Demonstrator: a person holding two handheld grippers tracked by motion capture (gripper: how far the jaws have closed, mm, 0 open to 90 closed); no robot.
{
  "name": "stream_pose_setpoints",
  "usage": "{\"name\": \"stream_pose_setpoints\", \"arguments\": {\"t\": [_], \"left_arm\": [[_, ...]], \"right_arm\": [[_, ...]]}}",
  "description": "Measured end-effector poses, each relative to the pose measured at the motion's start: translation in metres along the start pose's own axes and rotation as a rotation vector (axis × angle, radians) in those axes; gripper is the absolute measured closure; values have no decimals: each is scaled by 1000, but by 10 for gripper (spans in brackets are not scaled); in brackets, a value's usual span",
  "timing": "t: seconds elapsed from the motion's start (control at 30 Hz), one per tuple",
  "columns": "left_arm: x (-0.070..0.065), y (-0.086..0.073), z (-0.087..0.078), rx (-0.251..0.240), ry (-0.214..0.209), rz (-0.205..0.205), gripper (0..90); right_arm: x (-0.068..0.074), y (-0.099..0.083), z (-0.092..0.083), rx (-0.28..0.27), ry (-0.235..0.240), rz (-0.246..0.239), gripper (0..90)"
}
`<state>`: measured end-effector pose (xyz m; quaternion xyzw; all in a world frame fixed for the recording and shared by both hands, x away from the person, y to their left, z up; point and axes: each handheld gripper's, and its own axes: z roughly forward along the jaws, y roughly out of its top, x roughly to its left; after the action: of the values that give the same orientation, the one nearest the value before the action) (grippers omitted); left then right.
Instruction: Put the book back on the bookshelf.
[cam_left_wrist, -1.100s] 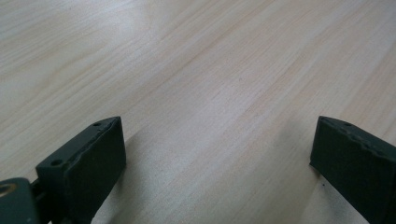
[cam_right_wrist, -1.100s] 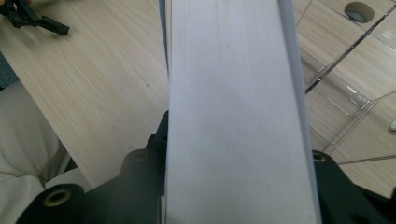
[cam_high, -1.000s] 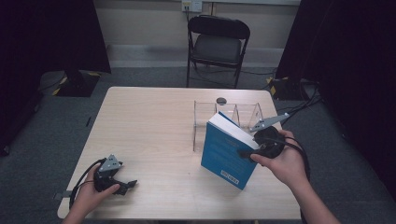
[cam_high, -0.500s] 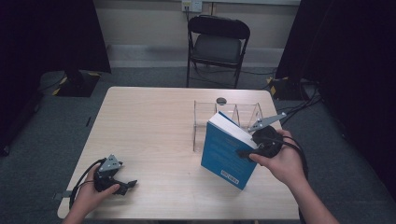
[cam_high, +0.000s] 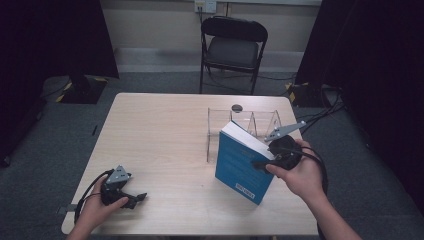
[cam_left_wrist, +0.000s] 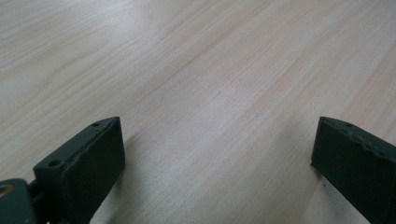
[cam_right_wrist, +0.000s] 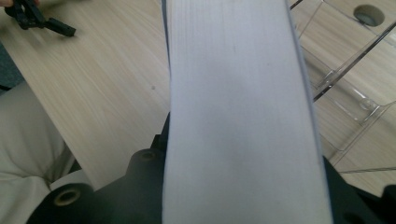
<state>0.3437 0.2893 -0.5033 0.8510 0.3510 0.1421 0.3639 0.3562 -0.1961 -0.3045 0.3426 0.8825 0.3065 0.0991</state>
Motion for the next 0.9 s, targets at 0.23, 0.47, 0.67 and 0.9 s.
{"name": "stream_pose_setpoints", "arguments": {"t": [0.23,0.47,0.67,0.9], "left_arm": [[0,0,0,-6,1,-5,20],[0,0,0,-5,3,0,20],[0,0,0,-4,2,0,20],[0,0,0,-2,0,2,14]], "right_arm": [[-1,10,-6,1,1,63,623],[-1,23,-19,-38,-23,117,622],[3,33,-12,-20,-25,131,622],[5,45,0,-20,-54,154,622]]}}
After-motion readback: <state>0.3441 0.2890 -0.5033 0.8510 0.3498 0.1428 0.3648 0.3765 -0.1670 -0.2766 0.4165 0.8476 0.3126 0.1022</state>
